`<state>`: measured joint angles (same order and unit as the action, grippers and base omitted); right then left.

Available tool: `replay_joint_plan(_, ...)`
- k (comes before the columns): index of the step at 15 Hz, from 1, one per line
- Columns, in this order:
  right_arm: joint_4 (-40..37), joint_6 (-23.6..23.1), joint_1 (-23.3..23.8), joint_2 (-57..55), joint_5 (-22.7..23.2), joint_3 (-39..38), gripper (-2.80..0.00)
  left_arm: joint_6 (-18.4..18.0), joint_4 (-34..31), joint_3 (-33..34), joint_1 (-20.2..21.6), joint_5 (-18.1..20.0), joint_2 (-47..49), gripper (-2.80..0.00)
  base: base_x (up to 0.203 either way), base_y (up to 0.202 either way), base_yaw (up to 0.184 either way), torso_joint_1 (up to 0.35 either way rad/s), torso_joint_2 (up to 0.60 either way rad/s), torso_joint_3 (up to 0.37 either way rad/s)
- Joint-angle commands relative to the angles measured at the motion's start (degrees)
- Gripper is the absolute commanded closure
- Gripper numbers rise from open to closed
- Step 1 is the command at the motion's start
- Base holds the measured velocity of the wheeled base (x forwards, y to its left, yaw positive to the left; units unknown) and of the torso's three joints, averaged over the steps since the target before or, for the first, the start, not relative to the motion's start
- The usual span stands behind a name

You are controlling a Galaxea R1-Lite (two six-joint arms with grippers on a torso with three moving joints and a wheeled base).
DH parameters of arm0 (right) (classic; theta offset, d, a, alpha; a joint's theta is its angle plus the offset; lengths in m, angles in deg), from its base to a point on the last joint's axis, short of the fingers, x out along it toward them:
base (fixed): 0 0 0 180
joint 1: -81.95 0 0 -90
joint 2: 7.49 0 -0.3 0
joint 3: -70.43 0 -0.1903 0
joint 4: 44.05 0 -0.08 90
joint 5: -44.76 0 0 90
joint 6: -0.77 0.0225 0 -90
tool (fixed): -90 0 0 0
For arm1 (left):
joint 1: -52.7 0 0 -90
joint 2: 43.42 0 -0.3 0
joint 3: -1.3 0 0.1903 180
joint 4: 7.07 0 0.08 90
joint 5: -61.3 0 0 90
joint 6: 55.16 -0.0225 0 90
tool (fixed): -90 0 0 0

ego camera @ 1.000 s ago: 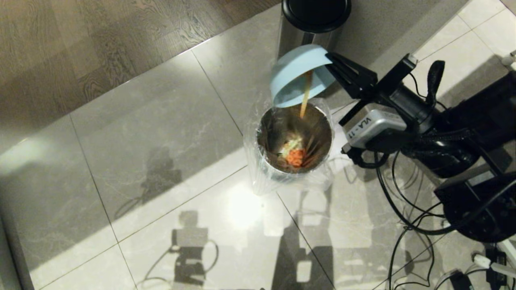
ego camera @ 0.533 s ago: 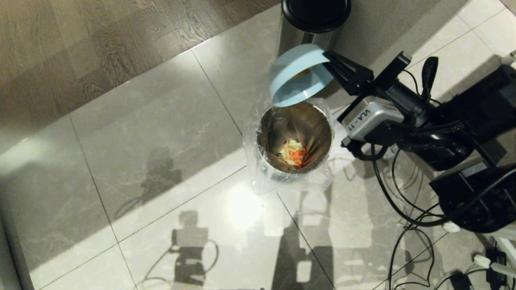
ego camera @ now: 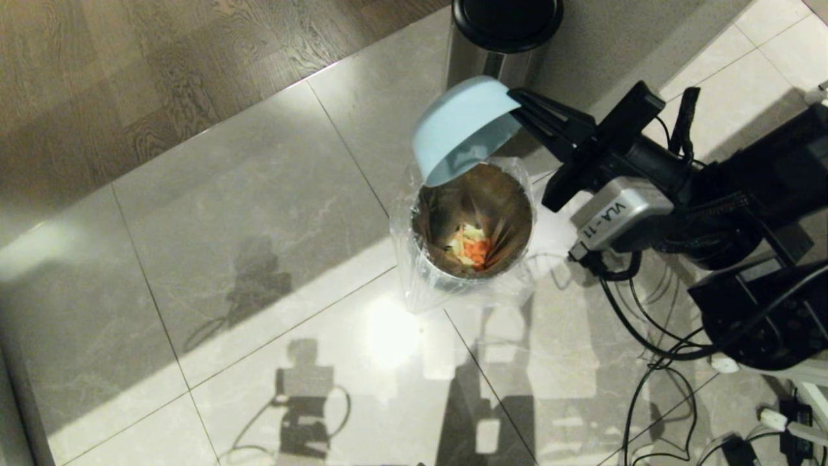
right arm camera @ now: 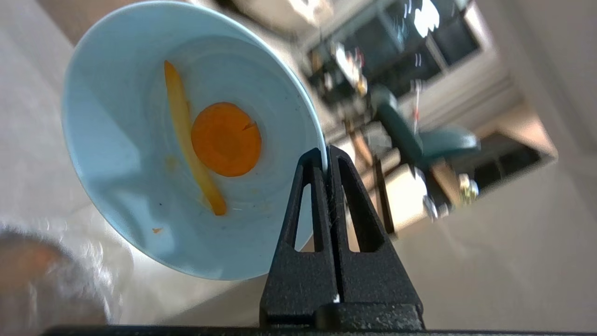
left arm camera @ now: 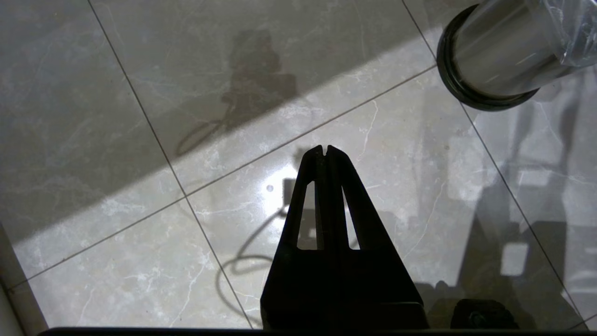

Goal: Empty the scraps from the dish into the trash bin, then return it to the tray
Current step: Pour the leftover food from the bowl into the trash can

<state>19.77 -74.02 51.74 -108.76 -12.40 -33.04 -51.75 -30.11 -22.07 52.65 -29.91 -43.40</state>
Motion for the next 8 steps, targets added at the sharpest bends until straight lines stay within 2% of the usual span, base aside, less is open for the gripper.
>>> replay_joint_plan(1, 1.7, 0.1, 0.1, -0.4, 0.6, 1.5, 0.00, 0.1, 0.0, 0.0, 0.0, 0.0, 0.1, 0.00, 0.000, 0.000, 0.000, 0.000, 0.00, 0.000)
replay_joint_plan(4, 2.5, 1.9, -0.1, -1.3, 0.5, 2.3, 0.00, 0.0, 0.0, 0.0, 0.0, 0.0, 0.1, 0.00, 0.000, 0.000, 0.000, 0.000, 0.00, 0.000)
replay_joint_plan(5, 2.3, 3.8, 0.2, -1.2, 0.0, 3.7, 0.00, 0.1, 0.0, 0.0, 0.0, 0.0, 0.1, 0.00, 0.000, 0.000, 0.000, 0.000, 0.00, 0.000)
replay_joint_plan(6, 2.6, 2.9, 0.2, -0.9, 1.9, 4.6, 0.00, 0.0, 0.0, 0.0, 0.0, 0.0, 0.1, 0.00, 0.000, 0.000, 0.000, 0.000, 0.00, 0.000)
replay_joint_plan(7, 2.7, 3.4, 0.2, -0.7, 4.9, 4.1, 0.00, 0.0, 0.0, 0.0, 0.0, 0.0, 0.1, 0.00, 0.000, 0.000, 0.000, 0.000, 0.00, 0.000)
replay_joint_plan(8, 2.8, 4.1, 0.5, 0.1, 6.1, 3.5, 0.00, 0.0, 0.0, 0.0, 0.0, 0.0, 0.1, 0.00, 0.000, 0.000, 0.000, 0.000, 0.00, 0.000)
